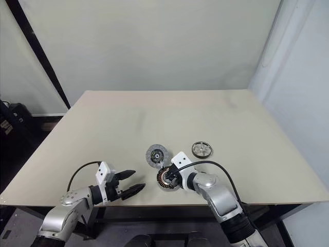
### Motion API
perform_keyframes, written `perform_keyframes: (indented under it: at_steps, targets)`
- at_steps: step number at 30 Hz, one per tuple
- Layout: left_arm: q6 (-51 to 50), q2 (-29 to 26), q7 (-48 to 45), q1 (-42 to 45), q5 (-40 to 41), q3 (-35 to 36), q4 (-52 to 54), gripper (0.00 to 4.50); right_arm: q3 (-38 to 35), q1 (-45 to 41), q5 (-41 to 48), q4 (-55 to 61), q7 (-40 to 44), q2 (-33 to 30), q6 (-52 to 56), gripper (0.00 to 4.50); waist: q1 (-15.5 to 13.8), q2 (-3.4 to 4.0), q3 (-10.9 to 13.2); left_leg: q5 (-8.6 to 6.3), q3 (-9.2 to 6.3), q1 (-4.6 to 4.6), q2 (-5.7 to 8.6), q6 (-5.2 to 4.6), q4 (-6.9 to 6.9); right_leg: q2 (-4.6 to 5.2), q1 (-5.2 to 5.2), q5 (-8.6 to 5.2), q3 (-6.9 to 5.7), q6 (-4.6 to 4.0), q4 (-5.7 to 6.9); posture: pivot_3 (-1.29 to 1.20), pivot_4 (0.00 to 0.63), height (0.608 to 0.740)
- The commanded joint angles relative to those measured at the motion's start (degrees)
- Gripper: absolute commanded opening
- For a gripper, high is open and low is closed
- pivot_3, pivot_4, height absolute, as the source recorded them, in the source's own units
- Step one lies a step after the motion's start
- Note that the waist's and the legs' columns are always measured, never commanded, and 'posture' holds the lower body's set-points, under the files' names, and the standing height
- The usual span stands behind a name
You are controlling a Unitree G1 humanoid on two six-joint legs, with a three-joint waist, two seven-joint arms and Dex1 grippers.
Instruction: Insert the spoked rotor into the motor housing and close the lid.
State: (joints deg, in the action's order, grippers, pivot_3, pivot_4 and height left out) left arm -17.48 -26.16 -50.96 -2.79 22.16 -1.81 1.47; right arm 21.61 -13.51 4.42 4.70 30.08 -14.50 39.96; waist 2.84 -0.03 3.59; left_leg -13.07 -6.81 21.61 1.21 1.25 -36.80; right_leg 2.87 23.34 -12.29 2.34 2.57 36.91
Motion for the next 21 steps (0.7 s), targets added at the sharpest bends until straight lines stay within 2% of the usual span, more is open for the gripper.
perform_keyframes:
  at_steps: [1, 21]
  targets:
    - [0.08, -0.13, 0.27, 0.08, 0.34, 0.23, 2.73, 4.50, 0.66, -2.20, -1.32, -0.90, -0.03, 0.01, -1.86, 0.03, 0.00, 0.00, 0.00, 0.00, 0.00, 0.01, 0.00, 0.00, 0.00, 0.00, 0.01, 0.00, 0.00, 0.00, 0.00, 0.00, 0.000, 0.740]
    - [-0.29, -0.03, 0.72, 0.19, 0.34, 0.22, 2.70, 4.50, 4.90, -2.68, -2.37, 2.30, 3.93, -2.17, 3.23, 0.03, 0.00, -0.01, -0.01, 0.00, -0.01, -0.01, 0.00, 0.00, 0.02, 0.00, -0.01, 0.00, -0.01, 0.00, 0.00, 0.00, 0.000, 0.740]
